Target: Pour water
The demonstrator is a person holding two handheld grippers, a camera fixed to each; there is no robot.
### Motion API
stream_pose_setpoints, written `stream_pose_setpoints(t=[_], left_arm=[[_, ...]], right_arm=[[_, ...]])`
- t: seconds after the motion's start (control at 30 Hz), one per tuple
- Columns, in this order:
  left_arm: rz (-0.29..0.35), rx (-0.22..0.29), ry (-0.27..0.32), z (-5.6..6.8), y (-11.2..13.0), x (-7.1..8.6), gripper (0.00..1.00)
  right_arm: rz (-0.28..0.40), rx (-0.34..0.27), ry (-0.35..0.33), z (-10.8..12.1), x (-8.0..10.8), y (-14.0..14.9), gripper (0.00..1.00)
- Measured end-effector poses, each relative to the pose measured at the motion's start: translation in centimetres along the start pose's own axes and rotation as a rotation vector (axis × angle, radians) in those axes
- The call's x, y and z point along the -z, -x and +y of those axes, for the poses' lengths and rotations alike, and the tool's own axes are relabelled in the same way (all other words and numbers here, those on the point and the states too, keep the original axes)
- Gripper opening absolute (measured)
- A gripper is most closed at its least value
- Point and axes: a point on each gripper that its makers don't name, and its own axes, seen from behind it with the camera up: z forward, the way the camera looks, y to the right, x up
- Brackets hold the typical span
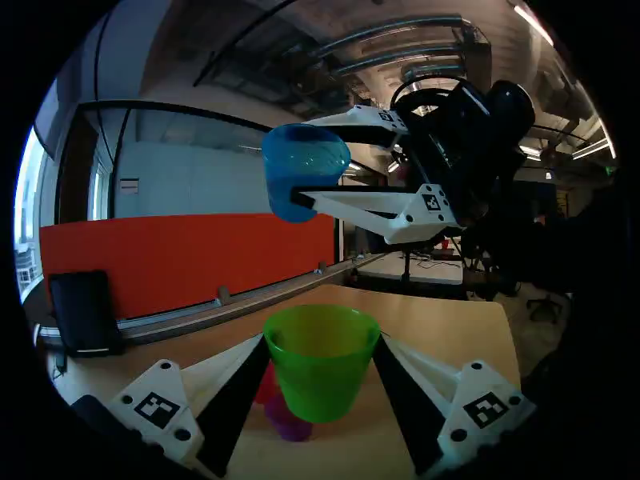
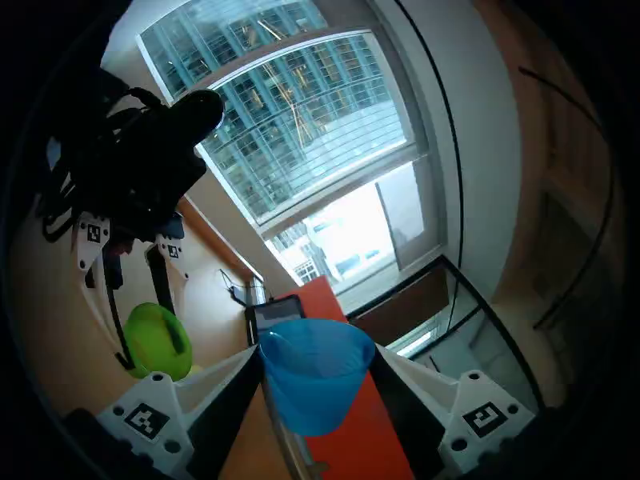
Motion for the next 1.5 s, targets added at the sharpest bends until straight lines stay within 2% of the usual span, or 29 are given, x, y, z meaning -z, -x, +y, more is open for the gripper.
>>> stream_pose_setpoints(t=[0.4,1.5], left_arm=[[0.006,0.012,0.007,-0.1,-0.1,-0.1,0.87],[0.001,-0.004,0.013,0.5,-0.3,-0.5,0.87]], right_arm=[[0.003,0.071,0.019,1.0,-0.2,-0.4,0.92],[0.02,0.234,0.064,3.7,-0.4,-1.9,0.92]])
